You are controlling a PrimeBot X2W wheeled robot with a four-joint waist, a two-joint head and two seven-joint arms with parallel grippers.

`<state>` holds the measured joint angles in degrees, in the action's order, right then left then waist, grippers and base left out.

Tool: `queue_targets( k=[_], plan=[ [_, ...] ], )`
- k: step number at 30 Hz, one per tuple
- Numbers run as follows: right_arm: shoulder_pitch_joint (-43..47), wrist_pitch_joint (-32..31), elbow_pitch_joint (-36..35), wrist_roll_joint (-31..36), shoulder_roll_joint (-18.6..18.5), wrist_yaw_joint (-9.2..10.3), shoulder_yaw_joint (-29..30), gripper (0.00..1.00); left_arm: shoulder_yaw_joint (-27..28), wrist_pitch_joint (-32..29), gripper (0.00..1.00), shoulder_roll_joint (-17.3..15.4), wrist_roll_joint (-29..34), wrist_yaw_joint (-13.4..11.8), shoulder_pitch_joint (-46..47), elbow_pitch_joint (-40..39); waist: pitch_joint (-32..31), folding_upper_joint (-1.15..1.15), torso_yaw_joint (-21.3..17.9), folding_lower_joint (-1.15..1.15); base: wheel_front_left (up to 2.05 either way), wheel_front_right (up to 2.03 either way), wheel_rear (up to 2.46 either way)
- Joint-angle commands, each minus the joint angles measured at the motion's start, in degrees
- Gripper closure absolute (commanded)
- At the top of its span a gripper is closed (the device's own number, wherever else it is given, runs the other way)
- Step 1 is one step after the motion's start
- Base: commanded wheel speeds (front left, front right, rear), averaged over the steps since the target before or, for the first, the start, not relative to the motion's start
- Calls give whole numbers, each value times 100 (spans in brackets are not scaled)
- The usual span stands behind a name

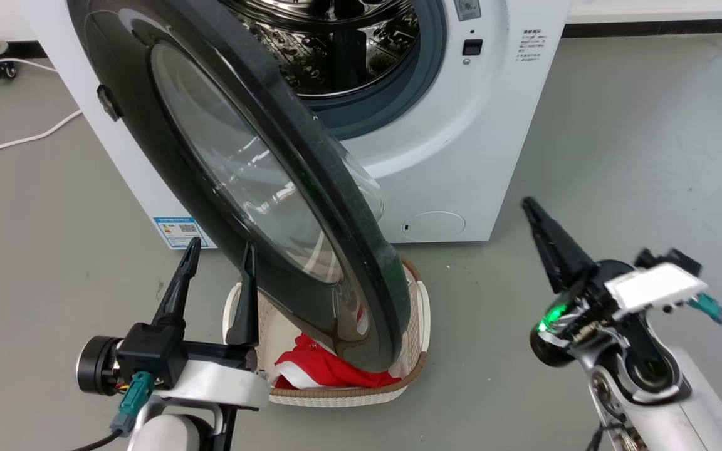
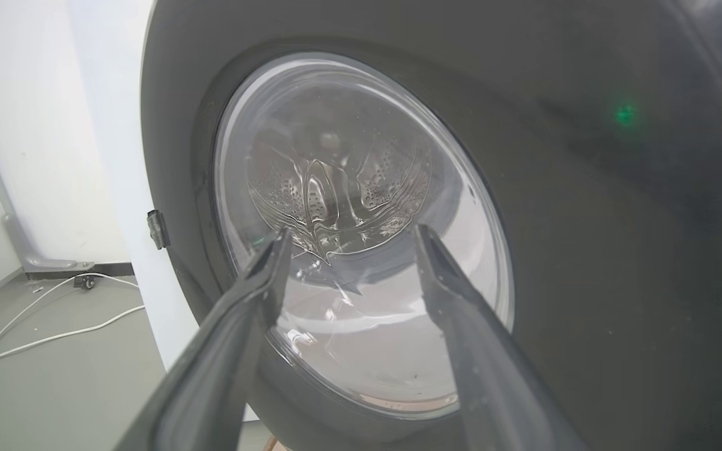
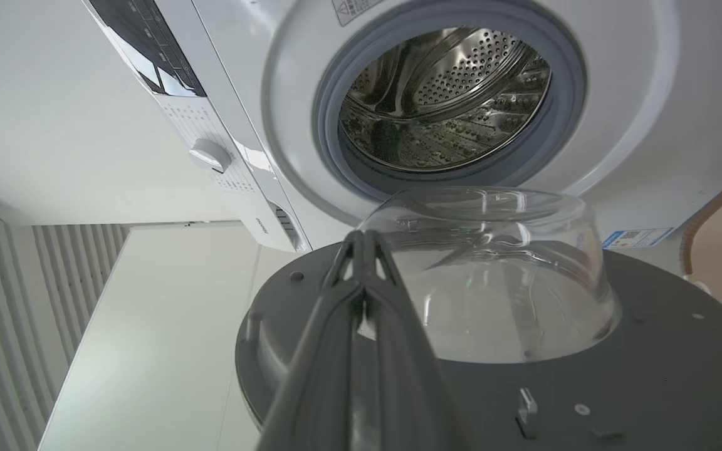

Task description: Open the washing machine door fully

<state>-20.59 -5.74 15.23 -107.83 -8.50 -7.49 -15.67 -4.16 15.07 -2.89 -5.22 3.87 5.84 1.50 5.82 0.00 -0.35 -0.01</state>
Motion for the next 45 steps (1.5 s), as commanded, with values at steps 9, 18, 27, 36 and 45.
queue_targets(
  k=[9,18,27,36,45],
  plan=[
    [1103,937,-687,747,-137,0,744,0,28,13,0,3,-23,-20,-125,76,-97,0,-21,1,0,0,0],
    [1497,2029,-492,3149,-350,0,630,0,36,13,0,3,-26,-37,-217,107,-224,0,-48,1,0,0,0],
    [1527,2091,-919,7029,221,0,1693,0,43,13,0,2,-38,-77,-217,62,-213,0,-61,1,0,0,0],
    [1859,2091,-1576,9947,491,2,1776,0,82,13,0,3,-26,-80,-178,63,-209,0,-24,1,0,0,0],
    [2208,2037,-1544,10610,570,2,1670,0,117,13,0,2,46,-60,-228,43,-210,0,-20,1,0,0,0]
  ],
)
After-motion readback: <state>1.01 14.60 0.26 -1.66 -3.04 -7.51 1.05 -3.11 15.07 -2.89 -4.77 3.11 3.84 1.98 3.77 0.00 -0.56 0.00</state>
